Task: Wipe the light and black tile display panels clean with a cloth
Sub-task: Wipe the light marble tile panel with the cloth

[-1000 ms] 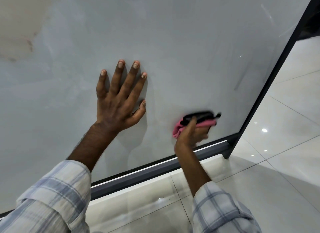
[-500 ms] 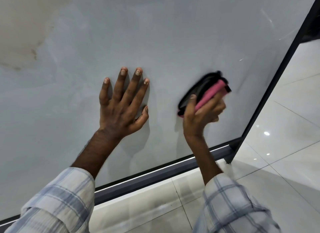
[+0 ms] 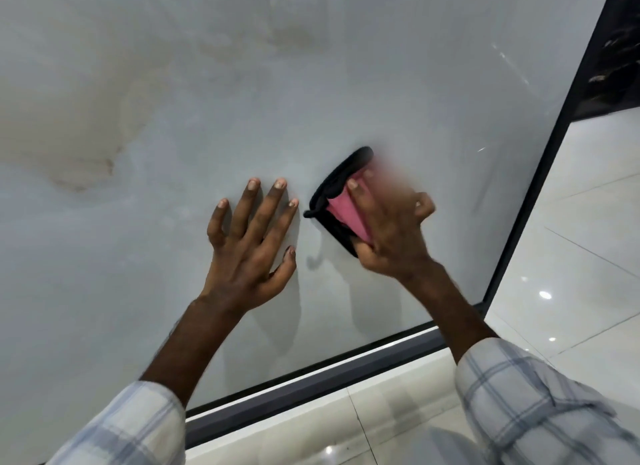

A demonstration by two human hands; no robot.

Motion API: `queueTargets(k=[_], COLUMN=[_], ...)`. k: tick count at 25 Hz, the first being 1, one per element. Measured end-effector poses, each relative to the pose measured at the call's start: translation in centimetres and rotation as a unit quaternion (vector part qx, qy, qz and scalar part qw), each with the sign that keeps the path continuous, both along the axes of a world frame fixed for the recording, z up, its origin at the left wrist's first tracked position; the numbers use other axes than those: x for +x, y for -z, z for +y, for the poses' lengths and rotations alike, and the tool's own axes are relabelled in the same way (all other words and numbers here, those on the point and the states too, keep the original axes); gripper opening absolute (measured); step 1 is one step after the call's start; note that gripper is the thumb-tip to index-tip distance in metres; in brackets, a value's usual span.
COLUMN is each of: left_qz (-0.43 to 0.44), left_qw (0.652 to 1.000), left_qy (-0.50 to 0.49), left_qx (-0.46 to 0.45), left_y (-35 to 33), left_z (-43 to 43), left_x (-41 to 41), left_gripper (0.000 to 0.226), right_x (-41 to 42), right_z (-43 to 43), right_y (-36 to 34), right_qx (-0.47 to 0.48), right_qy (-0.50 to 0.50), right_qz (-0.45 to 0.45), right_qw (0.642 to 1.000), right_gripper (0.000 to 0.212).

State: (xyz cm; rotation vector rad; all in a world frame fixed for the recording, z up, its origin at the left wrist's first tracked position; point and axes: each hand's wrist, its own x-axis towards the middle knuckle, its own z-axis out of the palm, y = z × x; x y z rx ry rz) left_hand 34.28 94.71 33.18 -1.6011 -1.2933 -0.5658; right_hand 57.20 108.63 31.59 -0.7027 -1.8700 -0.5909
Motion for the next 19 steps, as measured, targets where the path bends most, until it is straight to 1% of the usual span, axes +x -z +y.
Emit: queueTargets(k=[1, 2, 3, 4, 5, 6, 7, 8, 9, 10, 11, 12, 13, 14, 15, 16, 17, 18, 19], left_qz=[-0.004, -0.010, -0.017, -0.025, -0.031, -0.035, -0.033, -0.025, -0.012, 0.004, 0.022, 0.039, 0.050, 0.052, 0.048, 0.046, 0.048, 0.051, 0.051], left_qw=[1.000, 0.999, 0.999, 0.998, 0.996, 0.995, 0.994, 0.994, 0.994, 0.995, 0.994, 0.993, 0.992, 0.991, 0.991, 0.991, 0.991, 0.991, 0.991], left_qy=[0.020, 0.035, 0.043, 0.043, 0.037, 0.025, 0.009, -0.008, -0.024, -0.040, -0.055, -0.065, -0.071, -0.071, -0.068, -0.062, -0.058, -0.057, -0.060], left_qx=[-0.002, 0.007, 0.022, 0.046, 0.069, 0.088, 0.099, 0.104, 0.102, 0.096, 0.090, 0.088, 0.092, 0.099, 0.105, 0.110, 0.113, 0.112, 0.110], left_y=[-1.3, -3.0, -5.0, -7.3, -9.6, -11.8, -13.6, -15.0, -15.7, -16.0, -15.8, -15.3, -14.8, -14.5, -14.3, -14.3, -14.3, -14.4, -14.3], left_z=[-0.7, -1.3, -1.6, -1.6, -1.4, -0.8, -0.2, 0.3, 0.7, 1.1, 1.5, 1.7, 1.9, 2.1, 2.3, 2.4, 2.5, 2.6, 2.6], left_x=[0.1, 0.2, 0.3, 0.5, 0.6, 0.6, 0.4, 0.1, -0.4, -0.9, -1.3, -1.6, -1.8, -1.9, -1.9, -1.9, -1.8, -1.9, -1.9], left_gripper=[0.061, 0.056, 0.054, 0.054, 0.056, 0.059, 0.062, 0.064, 0.066, 0.068, 0.070, 0.072, 0.074, 0.075, 0.075, 0.075, 0.075, 0.076, 0.076], right_x=[1.1, 1.4, 0.8, -0.3, -1.7, -2.8, -3.2, -2.3, -0.9, 0.3, 0.9, 0.7, -0.3, -1.6, -2.9, -3.6, -3.2, -1.7, -0.2], right_z=[0.7, 1.5, 1.3, 0.6, -0.5, -1.3, -1.6, -1.1, -0.2, 0.9, 2.0, 2.1, 1.5, 0.5, -0.4, -0.9, -0.9, 0.0, 0.9], right_y=[-1.3, -2.8, -4.3, -5.4, -6.0, -5.5, -4.6, -4.7, -6.1, -7.4, -8.9, -10.5, -11.6, -12.2, -12.1, -11.1, -10.6, -11.4, -12.8], right_qx=[-0.029, -0.104, -0.178, -0.208, -0.196, -0.140, -0.068, -0.004, 0.032, 0.019, -0.048, -0.139, -0.198, -0.209, -0.160, -0.074, 0.019, 0.096, 0.124], right_qy=[-0.004, -0.007, -0.001, 0.027, 0.050, 0.040, -0.003, -0.033, -0.052, -0.047, -0.038, -0.034, -0.013, 0.019, 0.031, 0.012, -0.010, -0.027, -0.027], right_qz=[0.067, 0.213, 0.353, 0.420, 0.394, 0.292, 0.156, 0.047, 0.013, 0.073, 0.209, 0.359, 0.446, 0.441, 0.362, 0.219, 0.075, -0.020, -0.035], right_qw=[0.997, 0.972, 0.919, 0.883, 0.897, 0.945, 0.985, 0.998, 0.998, 0.996, 0.976, 0.922, 0.873, 0.873, 0.918, 0.973, 0.997, 0.995, 0.991], right_gripper=[0.088, 0.085, 0.081, 0.080, 0.081, 0.083, 0.085, 0.087, 0.087, 0.085, 0.082, 0.079, 0.079, 0.081, 0.083, 0.085, 0.084, 0.081, 0.079])
